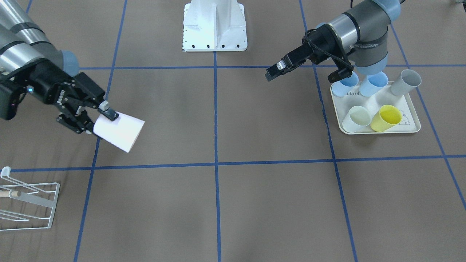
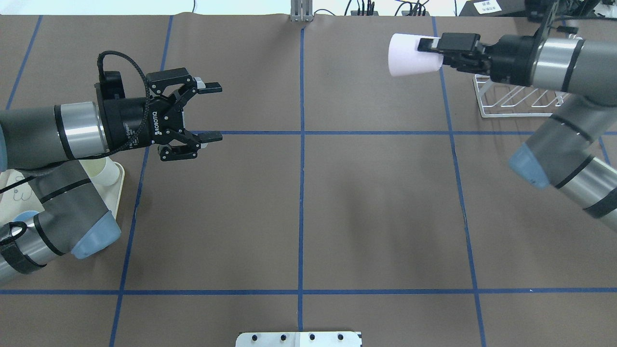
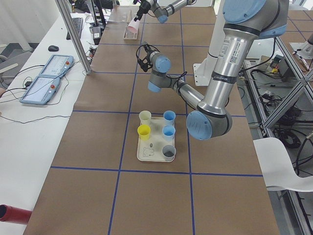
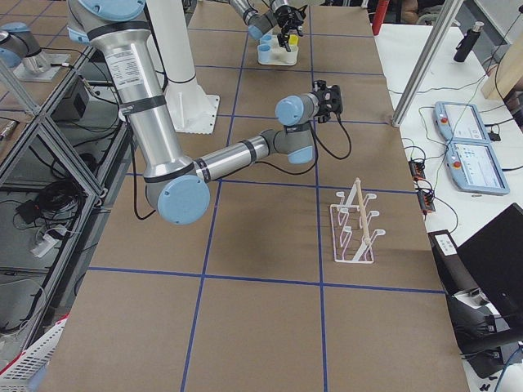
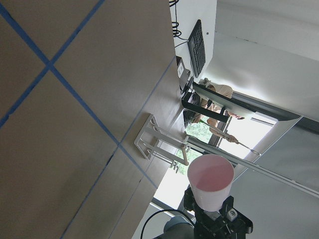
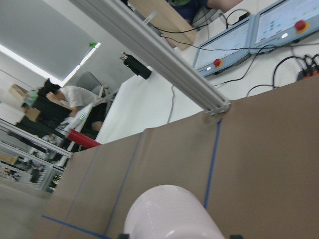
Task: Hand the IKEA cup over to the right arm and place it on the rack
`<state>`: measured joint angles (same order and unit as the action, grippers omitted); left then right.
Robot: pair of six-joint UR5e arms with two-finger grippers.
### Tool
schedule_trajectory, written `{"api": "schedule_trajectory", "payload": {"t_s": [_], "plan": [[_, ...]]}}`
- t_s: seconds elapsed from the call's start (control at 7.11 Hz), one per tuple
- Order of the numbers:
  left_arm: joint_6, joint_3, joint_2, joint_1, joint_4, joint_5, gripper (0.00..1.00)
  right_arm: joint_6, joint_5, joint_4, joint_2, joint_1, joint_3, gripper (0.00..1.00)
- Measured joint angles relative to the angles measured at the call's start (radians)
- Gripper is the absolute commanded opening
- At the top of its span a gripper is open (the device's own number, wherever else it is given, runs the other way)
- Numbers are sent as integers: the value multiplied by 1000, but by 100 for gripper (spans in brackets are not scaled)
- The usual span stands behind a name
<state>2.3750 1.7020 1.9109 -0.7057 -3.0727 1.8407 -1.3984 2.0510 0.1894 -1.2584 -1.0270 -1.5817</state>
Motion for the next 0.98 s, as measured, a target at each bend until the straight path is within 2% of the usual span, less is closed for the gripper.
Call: {"api": "schedule_trajectory", "payload": {"t_s": [0.14, 0.56, 0.7, 0.98], "plan": [[0, -13, 0, 1, -1, -2, 100, 177, 81, 114, -32, -93, -4, 16], [1, -38, -1, 5, -5, -3, 100, 807, 130, 486, -110, -258, -47, 15], [1, -46, -1, 6, -7, -3, 100, 995, 135, 672, -128, -287, -103, 15], [1, -64, -2, 7, -19, -3, 100, 1222, 139, 1067, -136, -313, -217, 17]]}}
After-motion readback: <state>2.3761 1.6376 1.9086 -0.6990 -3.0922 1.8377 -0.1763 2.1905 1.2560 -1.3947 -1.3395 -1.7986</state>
